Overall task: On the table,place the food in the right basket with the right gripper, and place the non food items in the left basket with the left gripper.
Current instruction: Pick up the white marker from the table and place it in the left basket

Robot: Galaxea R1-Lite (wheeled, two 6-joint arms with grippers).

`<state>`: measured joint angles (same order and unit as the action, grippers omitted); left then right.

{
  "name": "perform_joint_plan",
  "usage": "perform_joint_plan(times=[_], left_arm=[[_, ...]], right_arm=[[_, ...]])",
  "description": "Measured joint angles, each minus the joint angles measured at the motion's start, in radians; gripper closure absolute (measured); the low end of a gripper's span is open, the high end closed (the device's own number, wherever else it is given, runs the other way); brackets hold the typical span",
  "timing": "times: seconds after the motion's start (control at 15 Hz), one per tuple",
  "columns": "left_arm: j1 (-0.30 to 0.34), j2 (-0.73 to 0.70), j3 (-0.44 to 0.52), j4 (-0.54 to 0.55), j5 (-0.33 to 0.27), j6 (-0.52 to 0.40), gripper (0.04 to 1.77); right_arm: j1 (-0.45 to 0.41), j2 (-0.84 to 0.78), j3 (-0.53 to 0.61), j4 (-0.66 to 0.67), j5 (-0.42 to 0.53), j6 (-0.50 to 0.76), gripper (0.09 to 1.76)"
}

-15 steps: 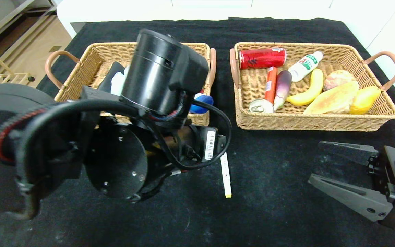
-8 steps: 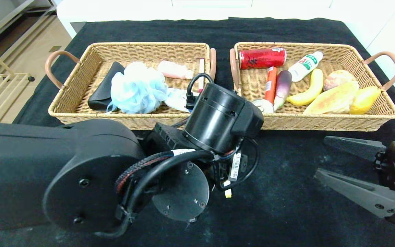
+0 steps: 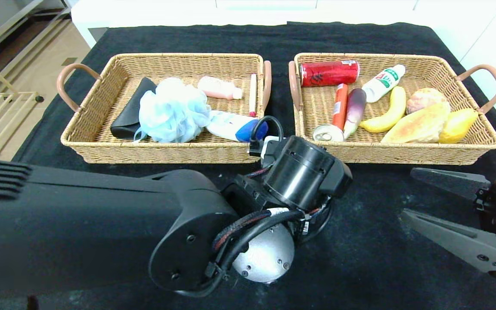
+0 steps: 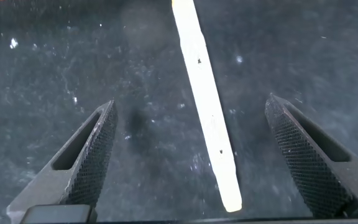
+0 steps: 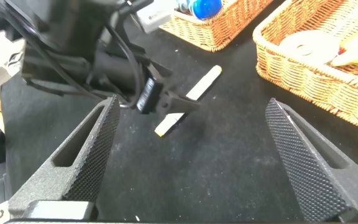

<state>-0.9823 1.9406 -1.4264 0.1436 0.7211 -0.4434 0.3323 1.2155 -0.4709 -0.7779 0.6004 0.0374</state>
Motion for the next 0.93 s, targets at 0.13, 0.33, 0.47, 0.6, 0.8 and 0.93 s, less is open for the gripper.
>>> perform_joint_plan(times=[0.13, 0.33, 0.47, 0.6, 0.8, 0.93], left_arm=[[0.004, 0.016, -0.003, -0.019, 0.007, -0.013, 0.09], [0.005, 0.026, -0.001, -0.048, 0.009, -0.014, 0.09], [0.005, 0.031, 0.002, -0.049, 0.010, -0.016, 0.09], [0.005, 0.036, 0.004, -0.049, 0.010, -0.026, 0.09], [0.008, 0.040, 0.007, -0.047, 0.010, -0.028, 0.09], [0.008, 0.043, 0.007, -0.043, 0.010, -0.027, 0.09]], right_arm=[[0.000, 0.001, 0.001, 0.001, 0.000, 0.000, 0.14], [0.000, 0.004, 0.003, 0.001, 0.000, -0.001, 0.14], [0.001, 0.005, 0.004, 0.002, 0.000, -0.001, 0.14], [0.001, 0.006, 0.005, 0.002, 0.000, -0.001, 0.14], [0.001, 0.006, 0.005, 0.002, 0.000, -0.001, 0.14], [0.003, 0.007, 0.006, 0.003, 0.000, -0.001, 0.14]])
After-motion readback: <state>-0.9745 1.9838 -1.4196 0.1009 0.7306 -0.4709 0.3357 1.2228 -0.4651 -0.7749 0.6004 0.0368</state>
